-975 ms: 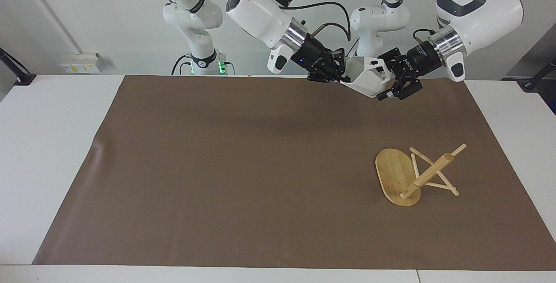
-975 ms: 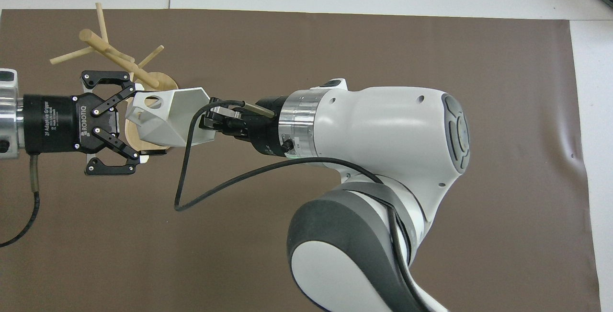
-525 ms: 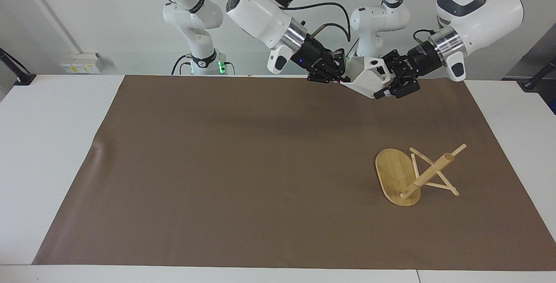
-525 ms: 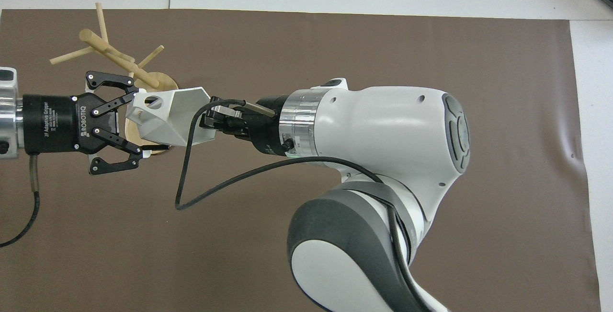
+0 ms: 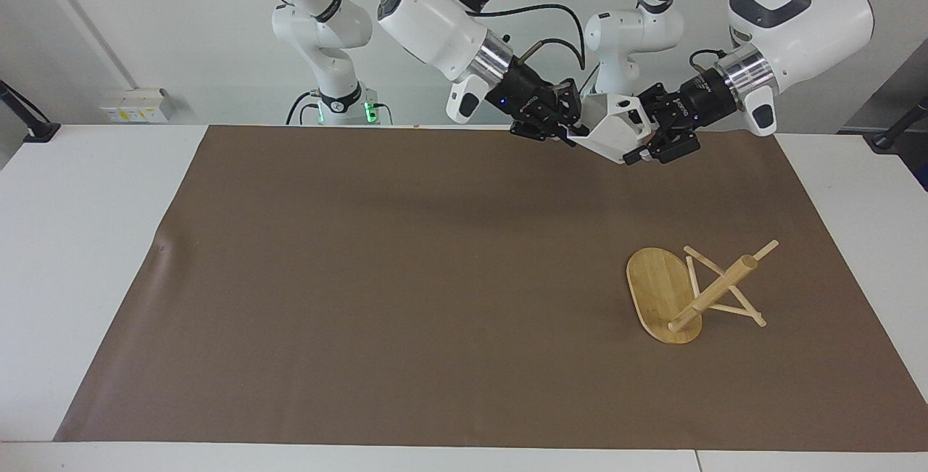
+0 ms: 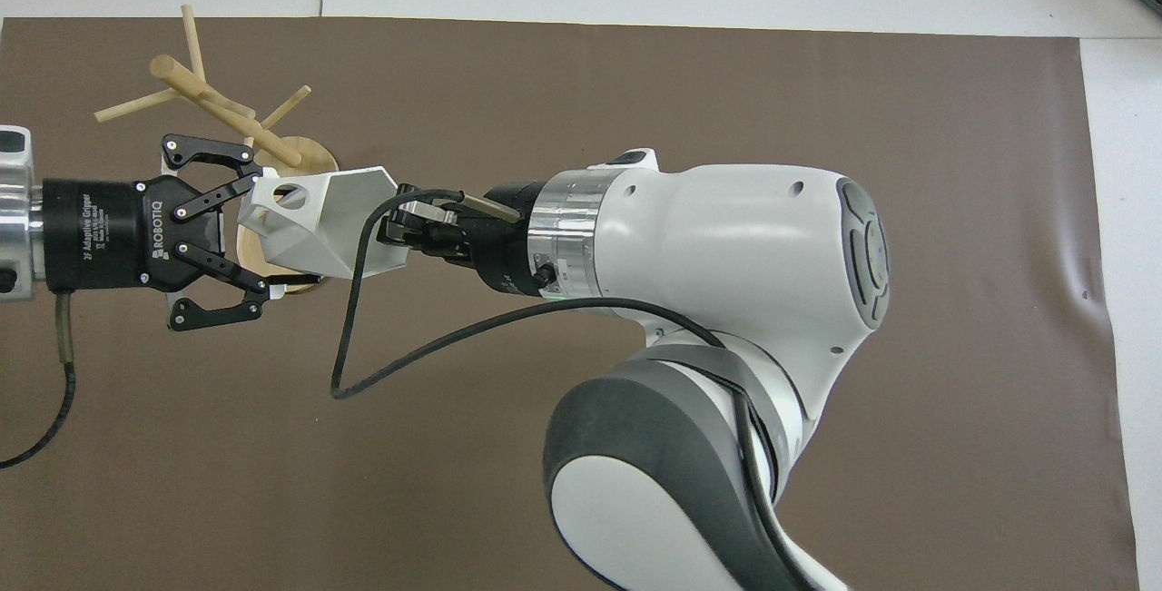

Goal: Hang cup on rack
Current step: 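Close the left gripper on the cup beside the right gripper, then open the right gripper and withdraw it while the left gripper holds the cup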

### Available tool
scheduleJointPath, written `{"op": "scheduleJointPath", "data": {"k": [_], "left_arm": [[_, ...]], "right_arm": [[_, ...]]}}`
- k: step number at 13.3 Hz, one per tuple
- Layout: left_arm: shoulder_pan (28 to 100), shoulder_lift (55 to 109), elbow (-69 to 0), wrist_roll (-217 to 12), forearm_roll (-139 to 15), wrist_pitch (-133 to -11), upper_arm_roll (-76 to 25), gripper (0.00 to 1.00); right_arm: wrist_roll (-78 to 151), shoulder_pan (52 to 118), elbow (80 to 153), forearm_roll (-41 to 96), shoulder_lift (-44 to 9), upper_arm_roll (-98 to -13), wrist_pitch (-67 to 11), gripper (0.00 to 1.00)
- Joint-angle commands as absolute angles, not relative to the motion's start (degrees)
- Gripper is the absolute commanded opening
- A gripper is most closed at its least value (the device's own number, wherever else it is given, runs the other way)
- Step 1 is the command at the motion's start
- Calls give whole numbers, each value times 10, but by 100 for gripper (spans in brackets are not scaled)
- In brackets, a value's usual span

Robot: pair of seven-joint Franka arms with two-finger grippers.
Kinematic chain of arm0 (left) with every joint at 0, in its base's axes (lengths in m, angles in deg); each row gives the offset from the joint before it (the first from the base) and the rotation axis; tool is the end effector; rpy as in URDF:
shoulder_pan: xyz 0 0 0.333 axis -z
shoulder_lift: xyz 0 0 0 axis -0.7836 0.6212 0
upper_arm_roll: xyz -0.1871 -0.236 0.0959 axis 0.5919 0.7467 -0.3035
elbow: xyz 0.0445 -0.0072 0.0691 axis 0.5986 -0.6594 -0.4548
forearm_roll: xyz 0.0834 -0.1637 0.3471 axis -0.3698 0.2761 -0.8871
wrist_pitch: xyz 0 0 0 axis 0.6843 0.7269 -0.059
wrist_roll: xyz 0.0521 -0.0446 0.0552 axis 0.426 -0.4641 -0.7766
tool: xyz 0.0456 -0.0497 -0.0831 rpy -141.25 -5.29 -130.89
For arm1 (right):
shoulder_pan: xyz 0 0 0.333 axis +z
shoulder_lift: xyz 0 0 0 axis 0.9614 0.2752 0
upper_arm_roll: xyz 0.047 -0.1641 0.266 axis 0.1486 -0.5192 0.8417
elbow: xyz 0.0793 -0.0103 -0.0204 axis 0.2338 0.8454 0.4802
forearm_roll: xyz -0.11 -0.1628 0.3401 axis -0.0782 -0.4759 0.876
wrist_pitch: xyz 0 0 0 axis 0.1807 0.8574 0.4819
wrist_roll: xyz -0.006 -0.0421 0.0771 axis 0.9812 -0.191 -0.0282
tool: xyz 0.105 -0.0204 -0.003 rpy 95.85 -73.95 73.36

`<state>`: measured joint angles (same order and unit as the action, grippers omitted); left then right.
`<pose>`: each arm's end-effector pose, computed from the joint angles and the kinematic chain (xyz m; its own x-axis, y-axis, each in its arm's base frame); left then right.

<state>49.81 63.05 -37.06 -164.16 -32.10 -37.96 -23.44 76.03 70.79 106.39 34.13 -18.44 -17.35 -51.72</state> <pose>0.5167 -0.1004 0.5811 0.0703 0.6061 -0.7923 0.9950 0.0138 0.0989 0.5300 0.4038 0.5886 0.9697 -0.2377 -0.0556 -0.1835 -0.5594 -0.8083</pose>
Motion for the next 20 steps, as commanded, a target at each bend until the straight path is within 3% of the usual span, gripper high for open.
{"op": "scheduleJointPath", "data": {"k": [1,4,6,7,8,17,20], "left_arm": [[503,626,-375,-1634,-336,-372,-240,0],[503,626,-375,-1634,-347,-373,-240,0],[504,627,-375,-1634,-349,-375,-240,0],[503,627,-375,-1634,-355,-378,-240,0],[503,627,-375,-1634,-369,-380,-240,0],[498,617,-398,-1657,-499,-378,-240,0],[492,617,-407,-1775,-510,-416,-241,0]], "right_arm": [[762,700,1064,345,-180,-165,-524,50],[755,697,1064,345,-180,-165,-524,72],[735,695,1065,345,-180,-165,-522,74],[735,695,1065,345,-180,-165,-523,95],[734,695,1064,345,-180,-165,-523,100],[735,680,1062,346,-182,-182,-518,100],[734,680,1059,345,-186,-224,-488,100]]}}
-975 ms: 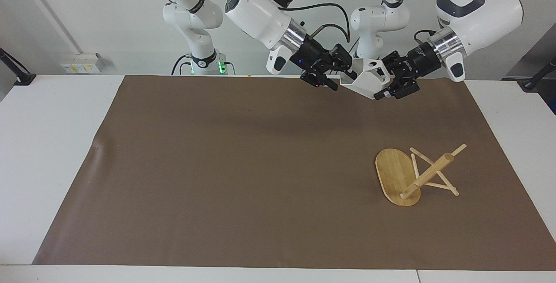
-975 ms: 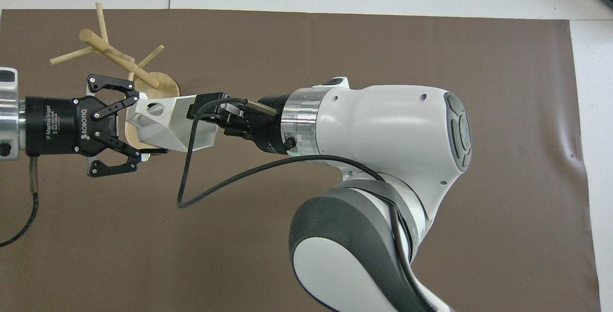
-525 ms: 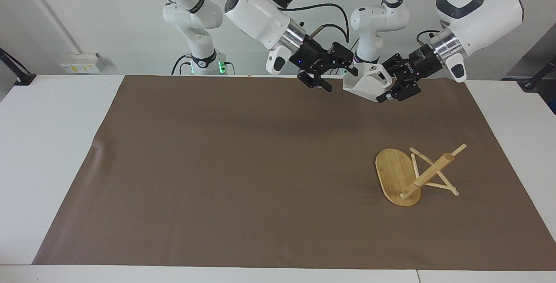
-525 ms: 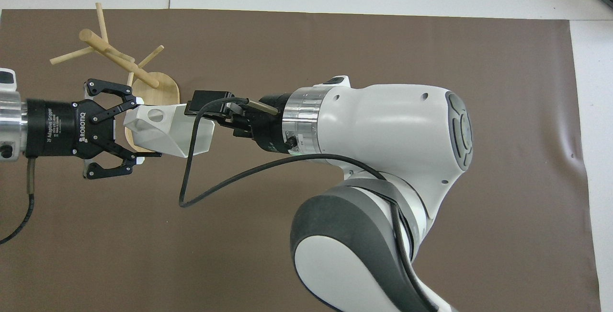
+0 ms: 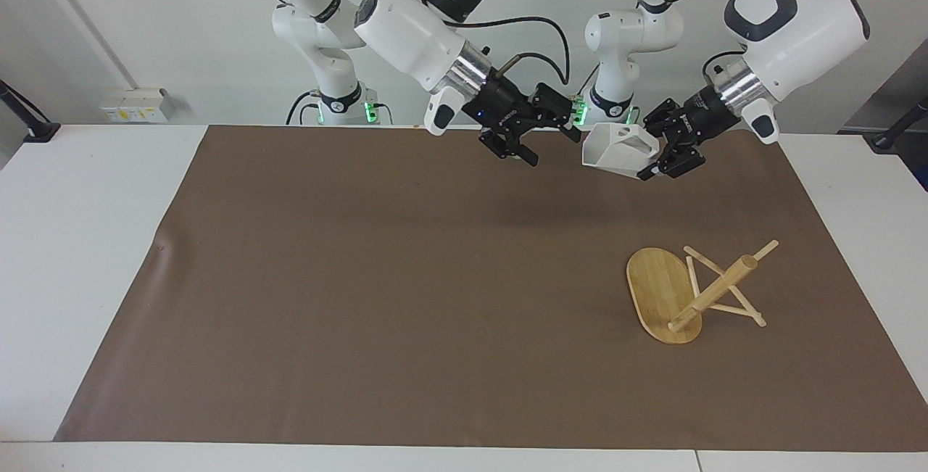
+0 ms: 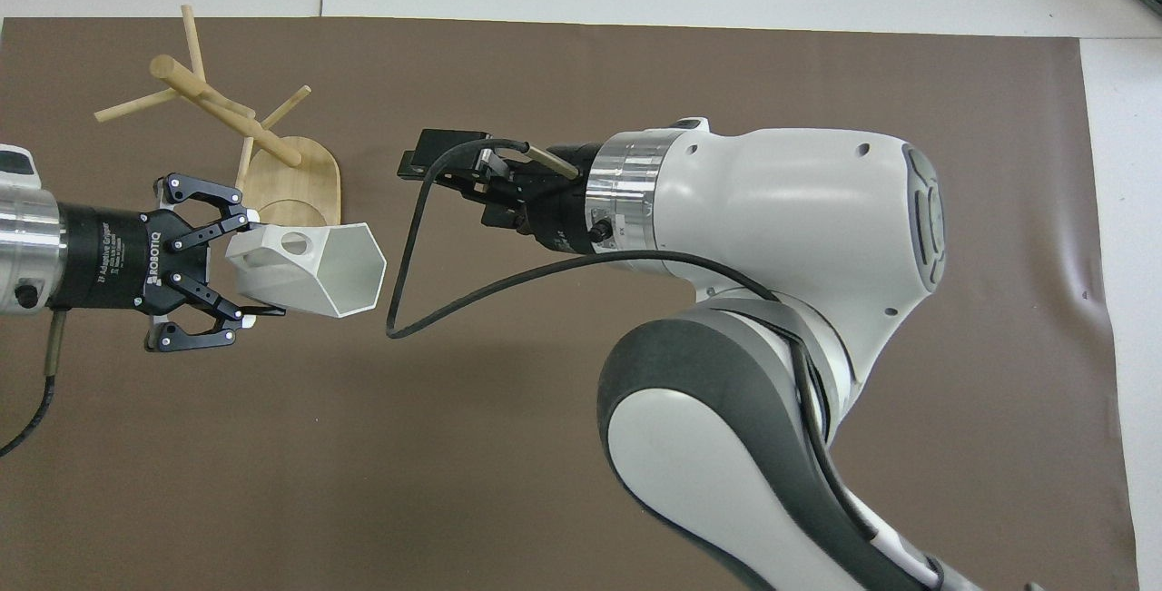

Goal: Hang cup on rack
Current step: 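Open the right gripper and withdraw it while the left gripper holds the cup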

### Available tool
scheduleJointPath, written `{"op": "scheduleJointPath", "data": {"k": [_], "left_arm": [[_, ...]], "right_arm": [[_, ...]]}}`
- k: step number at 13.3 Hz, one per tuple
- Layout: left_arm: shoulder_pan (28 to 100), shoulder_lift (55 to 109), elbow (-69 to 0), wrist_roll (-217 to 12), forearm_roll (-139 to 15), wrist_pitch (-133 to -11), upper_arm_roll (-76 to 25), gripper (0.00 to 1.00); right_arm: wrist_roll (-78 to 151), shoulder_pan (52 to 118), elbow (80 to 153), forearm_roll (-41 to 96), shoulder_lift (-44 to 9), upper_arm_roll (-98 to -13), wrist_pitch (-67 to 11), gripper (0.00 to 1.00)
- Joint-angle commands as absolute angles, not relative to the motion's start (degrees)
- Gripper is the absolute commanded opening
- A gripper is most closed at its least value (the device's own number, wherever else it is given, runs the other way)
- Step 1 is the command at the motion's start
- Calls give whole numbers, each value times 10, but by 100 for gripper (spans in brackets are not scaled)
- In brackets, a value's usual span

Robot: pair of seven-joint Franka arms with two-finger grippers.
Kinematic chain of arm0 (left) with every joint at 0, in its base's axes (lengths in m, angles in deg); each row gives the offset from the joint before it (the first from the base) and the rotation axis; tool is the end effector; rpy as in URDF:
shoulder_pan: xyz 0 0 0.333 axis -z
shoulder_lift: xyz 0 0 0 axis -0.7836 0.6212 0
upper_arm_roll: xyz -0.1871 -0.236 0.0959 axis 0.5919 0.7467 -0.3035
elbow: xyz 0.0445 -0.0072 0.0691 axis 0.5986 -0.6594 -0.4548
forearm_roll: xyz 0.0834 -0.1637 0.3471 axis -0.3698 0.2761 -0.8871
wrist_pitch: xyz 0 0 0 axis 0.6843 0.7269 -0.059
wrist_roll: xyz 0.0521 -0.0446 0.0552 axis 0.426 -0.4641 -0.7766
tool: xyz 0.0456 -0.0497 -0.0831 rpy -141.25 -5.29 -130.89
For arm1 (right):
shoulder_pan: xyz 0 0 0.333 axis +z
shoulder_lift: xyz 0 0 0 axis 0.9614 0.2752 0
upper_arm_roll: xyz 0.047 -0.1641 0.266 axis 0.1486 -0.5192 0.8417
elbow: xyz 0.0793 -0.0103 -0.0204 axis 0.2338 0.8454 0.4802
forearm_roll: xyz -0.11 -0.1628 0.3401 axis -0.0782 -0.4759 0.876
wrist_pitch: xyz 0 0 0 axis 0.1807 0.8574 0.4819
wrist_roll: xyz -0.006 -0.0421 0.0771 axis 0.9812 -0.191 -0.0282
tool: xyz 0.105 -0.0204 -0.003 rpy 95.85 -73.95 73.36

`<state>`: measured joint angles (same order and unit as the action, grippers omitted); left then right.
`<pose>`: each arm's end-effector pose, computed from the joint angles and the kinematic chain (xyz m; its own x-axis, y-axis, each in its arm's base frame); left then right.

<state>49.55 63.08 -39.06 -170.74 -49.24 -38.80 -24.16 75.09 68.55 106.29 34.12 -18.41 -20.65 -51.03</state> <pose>0.5131 -0.0727 0.5479 -0.0209 0.8062 -0.5913 0.9993 0.0353 0.0129 0.5656 0.3560 0.5822 0.9489 -0.3124 -0.0451 -0.2223 -0.5600 -0.7981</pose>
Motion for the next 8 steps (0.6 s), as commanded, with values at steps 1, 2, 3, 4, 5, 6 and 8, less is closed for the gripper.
{"op": "scheduleJointPath", "data": {"k": [1,2,3,4,5,6,8], "left_arm": [[494,617,-418,-1829,-528,-458,-240,0],[498,616,-433,-1866,-530,-501,-240,0],[500,618,-438,-1886,-530,-528,-239,0],[500,623,-440,-1893,-530,-546,-239,0],[501,627,-442,-1906,-530,-558,-239,0],[502,630,-446,-1919,-530,-568,-239,0],[510,657,-447,-1955,-531,-602,-239,0]], "right_arm": [[730,680,1056,345,-189,-240,-474,100],[720,680,1055,345,-192,-255,-459,100],[708,680,1054,345,-196,-273,-440,100],[695,680,1053,344,-198,-291,-423,100],[684,680,1054,344,-199,-306,-410,100],[676,680,1054,343,-203,-322,-395,100],[650,680,1054,317,-207,-359,-349,100]]}}
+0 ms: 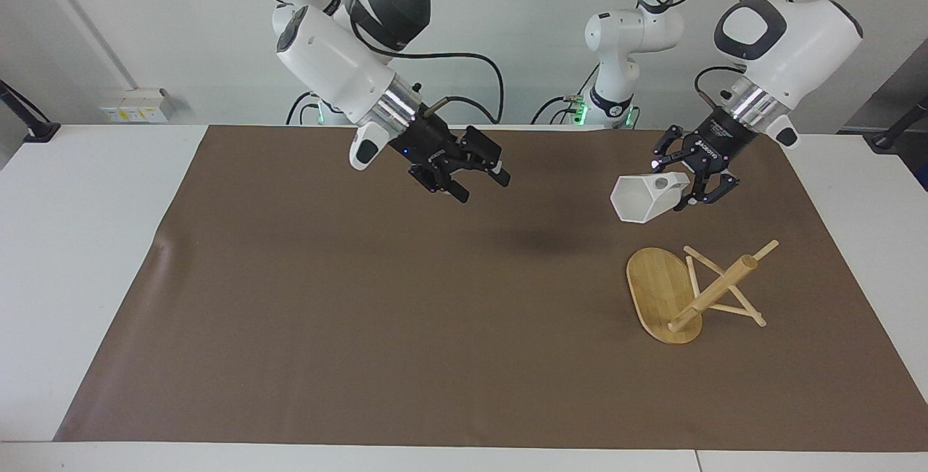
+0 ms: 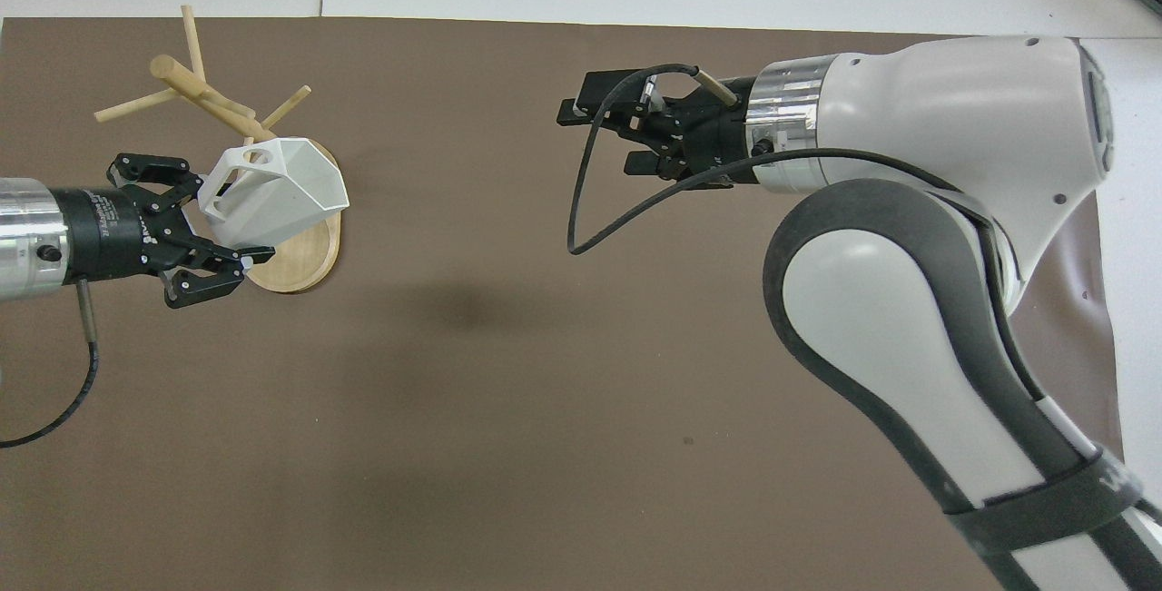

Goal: Hang cup on rack
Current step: 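Open the right gripper and withdraw it while the left gripper holds the cup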

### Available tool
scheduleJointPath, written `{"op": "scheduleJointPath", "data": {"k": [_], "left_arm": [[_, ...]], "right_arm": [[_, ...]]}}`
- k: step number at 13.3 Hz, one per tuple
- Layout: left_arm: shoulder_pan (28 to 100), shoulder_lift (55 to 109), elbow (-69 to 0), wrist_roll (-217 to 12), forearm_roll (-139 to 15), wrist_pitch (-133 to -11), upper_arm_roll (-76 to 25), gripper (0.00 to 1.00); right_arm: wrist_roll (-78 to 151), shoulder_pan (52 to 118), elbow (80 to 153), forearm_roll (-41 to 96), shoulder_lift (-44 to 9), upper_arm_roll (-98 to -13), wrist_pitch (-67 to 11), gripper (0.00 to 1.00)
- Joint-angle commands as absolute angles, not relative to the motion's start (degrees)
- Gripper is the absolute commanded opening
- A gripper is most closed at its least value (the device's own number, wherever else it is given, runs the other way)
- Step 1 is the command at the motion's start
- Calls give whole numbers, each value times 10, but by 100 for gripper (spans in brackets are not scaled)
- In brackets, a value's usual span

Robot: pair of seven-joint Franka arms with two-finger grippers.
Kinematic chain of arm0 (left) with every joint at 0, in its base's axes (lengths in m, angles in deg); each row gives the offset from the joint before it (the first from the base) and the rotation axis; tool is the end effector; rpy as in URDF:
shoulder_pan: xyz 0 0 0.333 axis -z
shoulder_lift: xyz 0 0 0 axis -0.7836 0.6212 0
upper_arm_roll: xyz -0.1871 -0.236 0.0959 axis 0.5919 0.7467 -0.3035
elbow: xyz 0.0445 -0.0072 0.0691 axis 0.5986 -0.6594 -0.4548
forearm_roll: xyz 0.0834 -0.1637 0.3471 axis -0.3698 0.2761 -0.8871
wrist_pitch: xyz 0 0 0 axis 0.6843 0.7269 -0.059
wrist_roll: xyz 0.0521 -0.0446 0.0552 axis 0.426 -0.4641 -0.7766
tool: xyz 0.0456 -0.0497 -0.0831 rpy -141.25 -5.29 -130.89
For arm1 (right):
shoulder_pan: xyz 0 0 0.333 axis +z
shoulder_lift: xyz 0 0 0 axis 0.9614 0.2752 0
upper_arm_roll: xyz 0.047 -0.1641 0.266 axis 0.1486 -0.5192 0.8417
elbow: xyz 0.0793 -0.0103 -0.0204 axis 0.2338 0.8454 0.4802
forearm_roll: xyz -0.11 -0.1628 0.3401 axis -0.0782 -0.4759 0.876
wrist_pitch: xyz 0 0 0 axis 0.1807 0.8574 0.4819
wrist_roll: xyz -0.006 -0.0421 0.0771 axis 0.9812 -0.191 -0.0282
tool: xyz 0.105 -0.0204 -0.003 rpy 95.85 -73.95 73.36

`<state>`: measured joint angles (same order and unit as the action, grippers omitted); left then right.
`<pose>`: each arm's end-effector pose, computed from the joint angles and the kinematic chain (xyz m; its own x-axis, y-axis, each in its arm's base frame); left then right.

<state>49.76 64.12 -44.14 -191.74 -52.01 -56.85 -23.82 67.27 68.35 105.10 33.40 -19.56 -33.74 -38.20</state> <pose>0.5337 -0.0526 0.5169 -0.4071 0.7331 -0.5448 0.8813 0.4719 -0.0235 0.6138 0.2494 0.5642 0.9540 -0.2993 -0.0190 -0.2233 -0.6667 -0.7111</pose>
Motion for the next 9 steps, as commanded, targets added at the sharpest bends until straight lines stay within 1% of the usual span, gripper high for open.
{"op": "scheduleJointPath", "data": {"k": [1,4,9], "left_arm": [[531,670,-447,-1962,-530,-624,-239,0],[544,694,-447,-1999,-530,-688,-239,0],[539,708,-446,-2025,-529,-728,-239,0]], "right_arm": [[641,678,1054,287,-209,-375,-331,100],[620,677,1054,227,-213,-408,-289,100],[553,672,1057,155,-220,-462,-230,100]]}}
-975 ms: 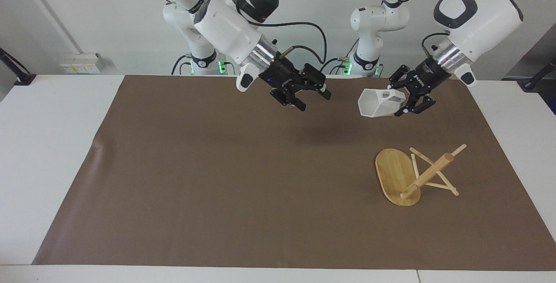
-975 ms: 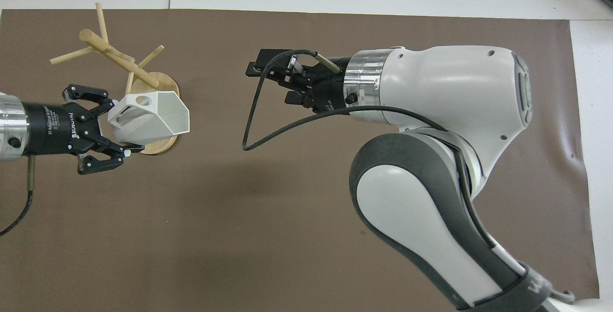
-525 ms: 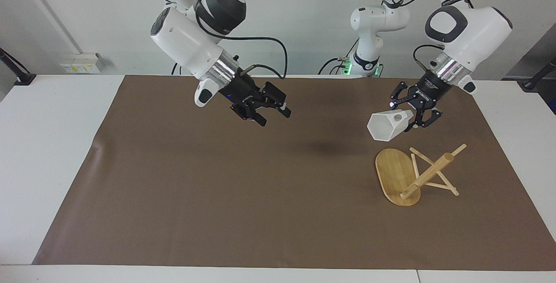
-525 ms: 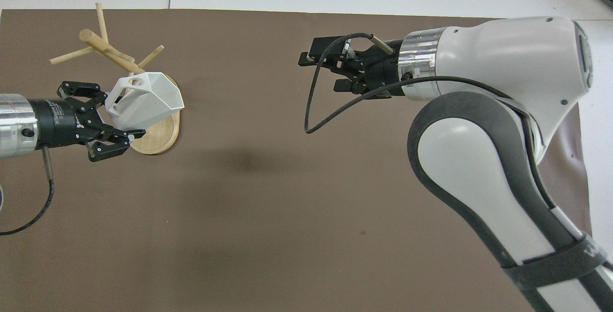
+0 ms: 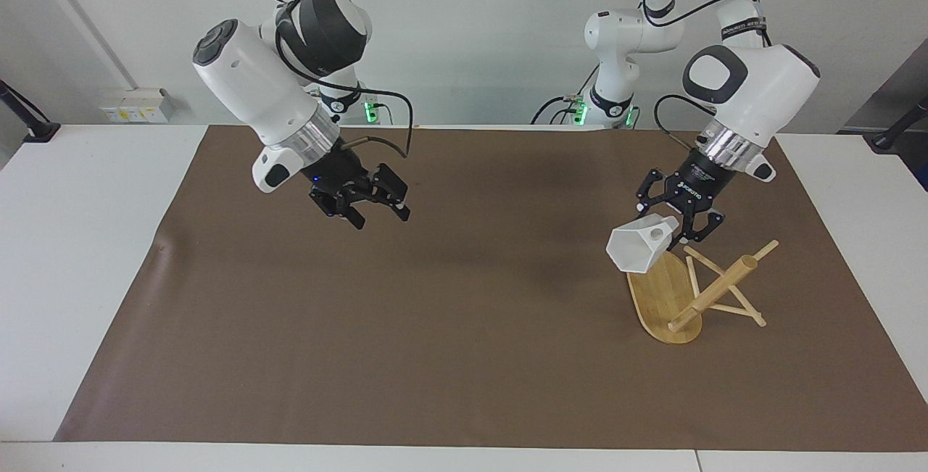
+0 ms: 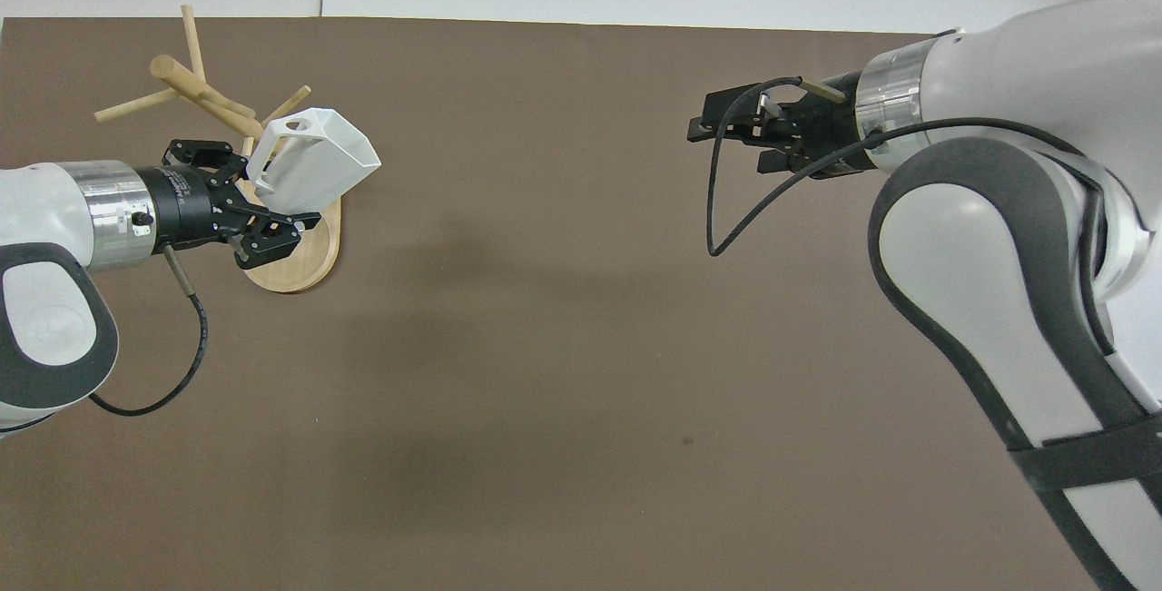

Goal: Hang cup on rack
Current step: 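Open the right gripper and withdraw it while the left gripper holds the cup, then hang the cup on a rack peg with the left gripper while the right gripper retreats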

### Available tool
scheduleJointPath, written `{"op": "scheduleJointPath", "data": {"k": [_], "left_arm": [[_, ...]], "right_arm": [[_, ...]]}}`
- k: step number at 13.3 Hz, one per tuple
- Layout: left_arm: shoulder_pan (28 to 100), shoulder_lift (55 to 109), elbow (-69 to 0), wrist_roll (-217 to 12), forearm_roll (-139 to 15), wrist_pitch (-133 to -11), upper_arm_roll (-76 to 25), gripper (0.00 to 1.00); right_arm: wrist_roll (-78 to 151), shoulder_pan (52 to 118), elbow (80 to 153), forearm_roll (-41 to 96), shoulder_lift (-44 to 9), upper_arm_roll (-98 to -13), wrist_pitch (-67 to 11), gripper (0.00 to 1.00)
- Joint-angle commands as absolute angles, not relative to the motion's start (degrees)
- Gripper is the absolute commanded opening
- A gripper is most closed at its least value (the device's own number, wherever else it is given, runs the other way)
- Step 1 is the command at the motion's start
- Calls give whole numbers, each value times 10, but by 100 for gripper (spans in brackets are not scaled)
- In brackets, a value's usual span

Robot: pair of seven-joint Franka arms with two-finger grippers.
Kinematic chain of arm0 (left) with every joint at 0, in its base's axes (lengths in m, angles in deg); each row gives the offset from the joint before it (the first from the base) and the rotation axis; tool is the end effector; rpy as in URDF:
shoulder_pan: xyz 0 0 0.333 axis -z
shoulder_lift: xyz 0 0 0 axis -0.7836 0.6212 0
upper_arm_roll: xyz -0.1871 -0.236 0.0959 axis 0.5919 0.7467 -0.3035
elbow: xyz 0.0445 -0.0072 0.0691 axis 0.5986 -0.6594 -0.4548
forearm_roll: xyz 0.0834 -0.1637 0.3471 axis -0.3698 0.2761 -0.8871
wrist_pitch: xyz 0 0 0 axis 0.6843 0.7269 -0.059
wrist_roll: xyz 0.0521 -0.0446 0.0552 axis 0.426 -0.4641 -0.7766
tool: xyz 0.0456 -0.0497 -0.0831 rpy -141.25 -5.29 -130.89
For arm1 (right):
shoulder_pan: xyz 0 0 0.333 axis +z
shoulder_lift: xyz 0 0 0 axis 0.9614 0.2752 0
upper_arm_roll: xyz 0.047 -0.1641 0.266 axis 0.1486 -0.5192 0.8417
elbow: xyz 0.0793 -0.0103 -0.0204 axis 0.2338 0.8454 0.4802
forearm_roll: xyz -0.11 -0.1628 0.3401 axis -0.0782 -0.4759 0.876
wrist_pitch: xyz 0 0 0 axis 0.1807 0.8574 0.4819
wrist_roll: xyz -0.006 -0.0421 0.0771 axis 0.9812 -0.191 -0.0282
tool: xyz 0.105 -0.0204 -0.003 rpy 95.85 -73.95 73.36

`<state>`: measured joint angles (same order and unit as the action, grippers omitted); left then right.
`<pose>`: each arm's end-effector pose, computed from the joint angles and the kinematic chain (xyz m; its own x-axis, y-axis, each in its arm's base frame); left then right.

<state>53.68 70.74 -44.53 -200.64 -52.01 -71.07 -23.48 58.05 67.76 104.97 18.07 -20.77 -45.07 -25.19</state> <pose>0.5653 -0.0755 0.4724 -0.5281 0.6454 -0.5519 0.7795 0.6263 -0.0136 0.6310 0.1328 0.5390 0.9815 -0.1797 0.0664 -0.1333 -0.8895 -0.4370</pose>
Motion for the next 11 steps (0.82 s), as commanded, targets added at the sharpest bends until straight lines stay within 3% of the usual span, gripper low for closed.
{"op": "scheduleJointPath", "data": {"k": [1,11], "left_arm": [[537,714,-444,-2030,-528,-739,-239,0],[541,737,-441,-2073,-528,-800,-239,0]], "right_arm": [[540,671,1057,135,-221,-473,-220,100],[524,665,1053,52,-225,-547,-156,100]]}}
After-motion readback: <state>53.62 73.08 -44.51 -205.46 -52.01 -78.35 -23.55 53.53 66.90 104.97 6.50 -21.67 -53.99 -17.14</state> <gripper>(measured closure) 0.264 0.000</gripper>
